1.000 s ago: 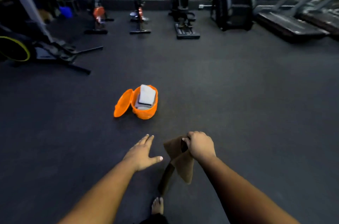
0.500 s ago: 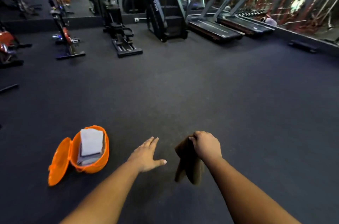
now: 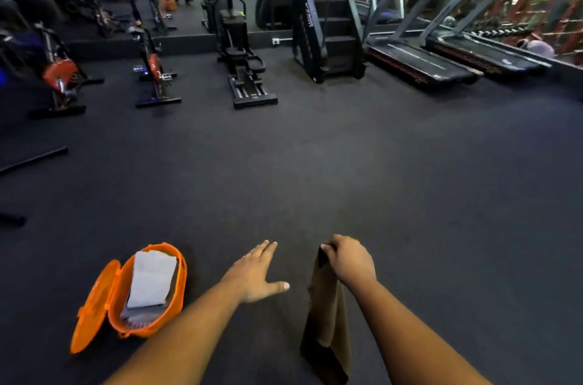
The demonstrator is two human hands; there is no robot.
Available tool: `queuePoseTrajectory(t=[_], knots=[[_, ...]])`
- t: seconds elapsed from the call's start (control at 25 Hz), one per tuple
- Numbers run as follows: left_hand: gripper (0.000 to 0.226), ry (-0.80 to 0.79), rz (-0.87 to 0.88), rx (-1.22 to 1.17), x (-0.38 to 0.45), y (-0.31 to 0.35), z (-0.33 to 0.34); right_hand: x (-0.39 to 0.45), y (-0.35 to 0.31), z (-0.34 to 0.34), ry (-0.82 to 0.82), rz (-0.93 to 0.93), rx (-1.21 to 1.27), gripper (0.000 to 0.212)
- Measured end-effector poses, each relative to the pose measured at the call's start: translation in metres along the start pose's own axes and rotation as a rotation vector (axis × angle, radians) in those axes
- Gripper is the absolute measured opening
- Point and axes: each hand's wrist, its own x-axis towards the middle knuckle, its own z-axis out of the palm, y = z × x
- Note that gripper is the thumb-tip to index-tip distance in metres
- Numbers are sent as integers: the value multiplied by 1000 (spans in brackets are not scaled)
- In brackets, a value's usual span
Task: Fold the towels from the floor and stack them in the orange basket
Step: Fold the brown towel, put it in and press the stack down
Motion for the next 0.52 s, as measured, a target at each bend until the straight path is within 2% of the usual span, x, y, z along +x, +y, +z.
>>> queuePoseTrajectory(t=[0.2,0.52], knots=[[110,62,-104,-84,63,-17,-32,105,-39,-1,-113,-170,14,27],[114,123,-298,-212,172,-111,-79,269,-122,17,-247,-387,-99,22]])
